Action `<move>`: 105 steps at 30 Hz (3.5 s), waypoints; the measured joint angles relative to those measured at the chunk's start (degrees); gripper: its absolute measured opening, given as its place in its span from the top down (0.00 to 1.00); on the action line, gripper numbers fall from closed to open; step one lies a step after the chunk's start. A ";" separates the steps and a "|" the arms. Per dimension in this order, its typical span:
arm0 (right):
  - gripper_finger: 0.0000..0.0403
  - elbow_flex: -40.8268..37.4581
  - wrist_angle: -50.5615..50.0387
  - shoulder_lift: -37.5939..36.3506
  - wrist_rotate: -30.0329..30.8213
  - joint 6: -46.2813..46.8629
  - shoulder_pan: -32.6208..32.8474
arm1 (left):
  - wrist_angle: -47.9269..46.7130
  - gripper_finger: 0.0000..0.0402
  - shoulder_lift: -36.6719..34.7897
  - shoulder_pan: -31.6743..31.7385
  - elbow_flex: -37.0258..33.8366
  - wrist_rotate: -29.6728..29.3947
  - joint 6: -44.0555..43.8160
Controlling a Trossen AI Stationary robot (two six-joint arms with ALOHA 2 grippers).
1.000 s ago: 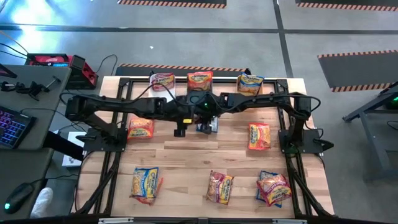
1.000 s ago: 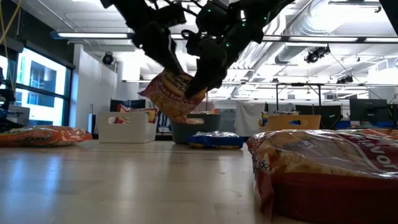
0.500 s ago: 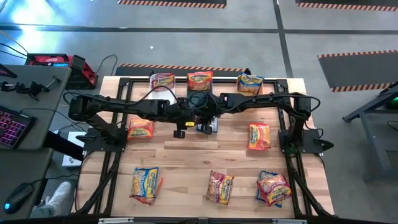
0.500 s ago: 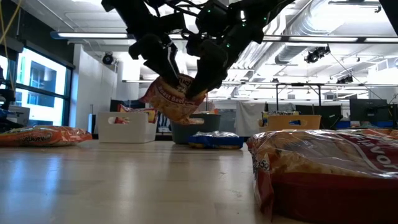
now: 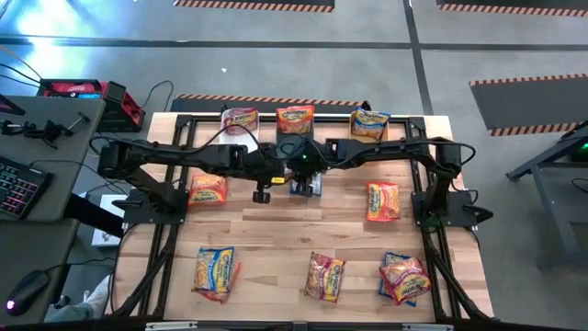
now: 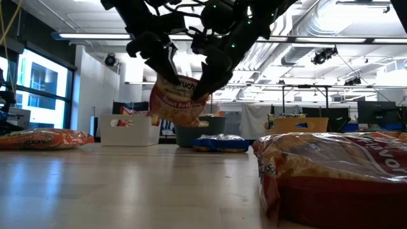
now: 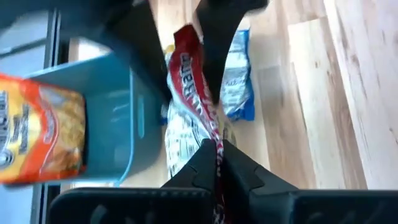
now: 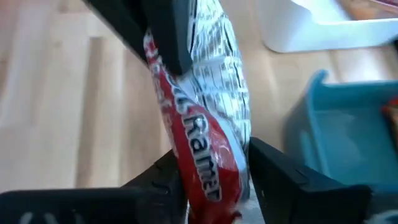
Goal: Sort Maruchan noodles
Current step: Put the red noodle pack into the white bin
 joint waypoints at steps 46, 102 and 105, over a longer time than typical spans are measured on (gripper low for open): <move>1.00 -27.91 13.54 -27.66 5.82 0.03 -4.15 | 25.89 1.00 -18.32 38.94 -20.17 8.97 20.25; 1.00 -27.96 12.08 -24.91 -2.10 -0.49 -3.98 | -31.70 0.53 18.25 41.57 15.48 -5.57 4.55; 1.00 -27.96 11.96 -24.91 -2.13 -0.49 -3.97 | -31.47 0.53 18.76 41.61 15.47 -5.75 4.54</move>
